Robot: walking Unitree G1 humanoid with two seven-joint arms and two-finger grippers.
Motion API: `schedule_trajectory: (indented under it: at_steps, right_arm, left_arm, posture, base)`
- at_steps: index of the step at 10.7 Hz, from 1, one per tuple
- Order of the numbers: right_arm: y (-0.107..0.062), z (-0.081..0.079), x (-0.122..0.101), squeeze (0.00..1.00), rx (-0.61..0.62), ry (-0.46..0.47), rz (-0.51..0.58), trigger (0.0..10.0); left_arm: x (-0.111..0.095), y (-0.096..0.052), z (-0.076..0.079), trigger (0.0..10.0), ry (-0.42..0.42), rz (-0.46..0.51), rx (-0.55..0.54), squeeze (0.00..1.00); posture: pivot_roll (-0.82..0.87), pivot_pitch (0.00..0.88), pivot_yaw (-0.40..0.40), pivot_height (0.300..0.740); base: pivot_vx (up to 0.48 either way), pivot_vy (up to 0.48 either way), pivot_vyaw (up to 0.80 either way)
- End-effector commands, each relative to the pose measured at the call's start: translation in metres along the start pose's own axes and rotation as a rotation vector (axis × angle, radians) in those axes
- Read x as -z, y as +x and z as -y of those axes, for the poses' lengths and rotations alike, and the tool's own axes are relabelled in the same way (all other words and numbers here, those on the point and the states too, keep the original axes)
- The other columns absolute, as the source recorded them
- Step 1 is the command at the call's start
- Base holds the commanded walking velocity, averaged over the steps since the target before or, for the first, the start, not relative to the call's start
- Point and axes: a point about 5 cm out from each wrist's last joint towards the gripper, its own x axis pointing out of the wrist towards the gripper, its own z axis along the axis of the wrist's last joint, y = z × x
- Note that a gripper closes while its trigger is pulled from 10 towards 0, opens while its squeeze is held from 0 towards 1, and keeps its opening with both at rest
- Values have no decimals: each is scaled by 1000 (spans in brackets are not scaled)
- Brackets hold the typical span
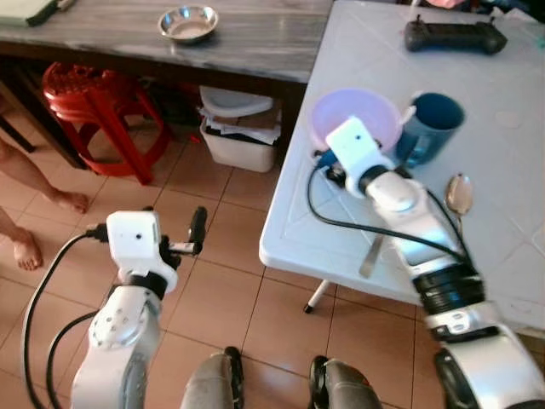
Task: Setting the table
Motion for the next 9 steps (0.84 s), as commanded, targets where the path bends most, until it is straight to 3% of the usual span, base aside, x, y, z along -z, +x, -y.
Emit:
schedule_trajectory:
  at_steps: [1, 4, 7, 9]
  right_arm:
    - [-2, 0, 1, 0, -18, -16, -16, 0]
    - [-8, 7, 12, 0, -94, -39, -69, 0]
    - [-12, 11, 26, 0, -107, -79, -108, 0]
    - [-14, 10, 30, 0, -91, -57, -110, 0]
  left_arm:
    - [4, -1, -1, 10000, -6, -14, -17, 0]
    - [6, 3, -6, 10000, -3, -22, -32, 0]
    - [7, 5, -6, 10000, 12, -25, -21, 0]
    - [8, 6, -7, 10000, 30, -35, -17, 0]
  posture:
    - [47, 213, 29, 740]
    - [47, 195, 30, 740]
    - [51, 161, 41, 740]
    - [62, 158, 58, 740]
  base:
    - [0, 0, 0]
    - [0, 0, 0]
    - [0, 0, 0]
    - [0, 0, 0]
